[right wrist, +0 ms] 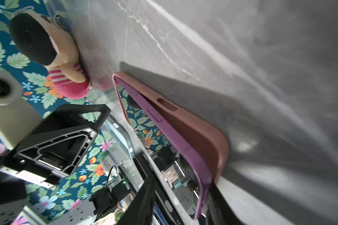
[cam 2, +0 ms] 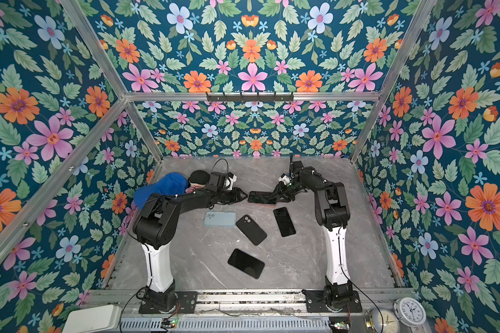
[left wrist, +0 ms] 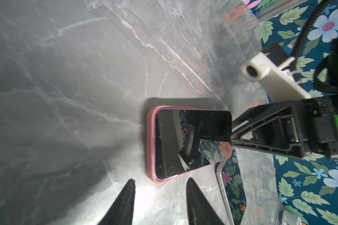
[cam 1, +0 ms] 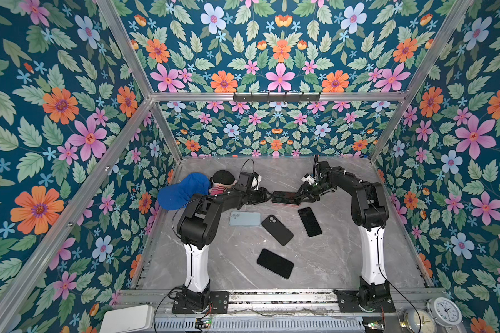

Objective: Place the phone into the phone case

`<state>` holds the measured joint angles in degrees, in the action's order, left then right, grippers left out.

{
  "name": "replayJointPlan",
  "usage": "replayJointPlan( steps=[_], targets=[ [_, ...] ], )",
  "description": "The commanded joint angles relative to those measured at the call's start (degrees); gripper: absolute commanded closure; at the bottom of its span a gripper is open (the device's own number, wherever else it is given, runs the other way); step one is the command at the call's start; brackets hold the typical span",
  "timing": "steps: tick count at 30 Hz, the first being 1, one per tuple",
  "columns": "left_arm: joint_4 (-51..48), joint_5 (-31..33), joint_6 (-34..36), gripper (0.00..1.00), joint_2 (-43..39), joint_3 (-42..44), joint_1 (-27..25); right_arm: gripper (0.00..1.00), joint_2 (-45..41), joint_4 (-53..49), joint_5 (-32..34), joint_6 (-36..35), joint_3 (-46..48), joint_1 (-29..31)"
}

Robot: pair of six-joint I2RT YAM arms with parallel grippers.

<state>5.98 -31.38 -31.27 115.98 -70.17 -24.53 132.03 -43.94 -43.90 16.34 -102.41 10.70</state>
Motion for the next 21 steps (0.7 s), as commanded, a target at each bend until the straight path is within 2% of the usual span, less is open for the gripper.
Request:
replayJointPlan(
  steps=[1, 7, 18, 21],
  targets=[
    [0.0, -0.4, 0.6, 0.54, 0.9, -0.1, -0.2, 0.53, -0.8, -3.7, 5.0, -1.7, -1.2, 1.0],
    [1.0, -1.4, 0.5, 0.52, 1.4, 0.0, -0.2, 0.49, -2.0, -4.0, 9.0, -1.5, -1.4, 1.9],
    [1.2, -1.8, 1.1, 0.52, 2.7, -1.0, -0.3, 0.48, -4.9, -6.0, 14.4, -1.5, -1.5, 2.2],
    [1.2, -2.1, 1.0, 0.52, 2.8, -1.0, -0.6, 0.49, -7.2, -3.0, 15.3, 0.1, 2.3, 2.3]
  ],
)
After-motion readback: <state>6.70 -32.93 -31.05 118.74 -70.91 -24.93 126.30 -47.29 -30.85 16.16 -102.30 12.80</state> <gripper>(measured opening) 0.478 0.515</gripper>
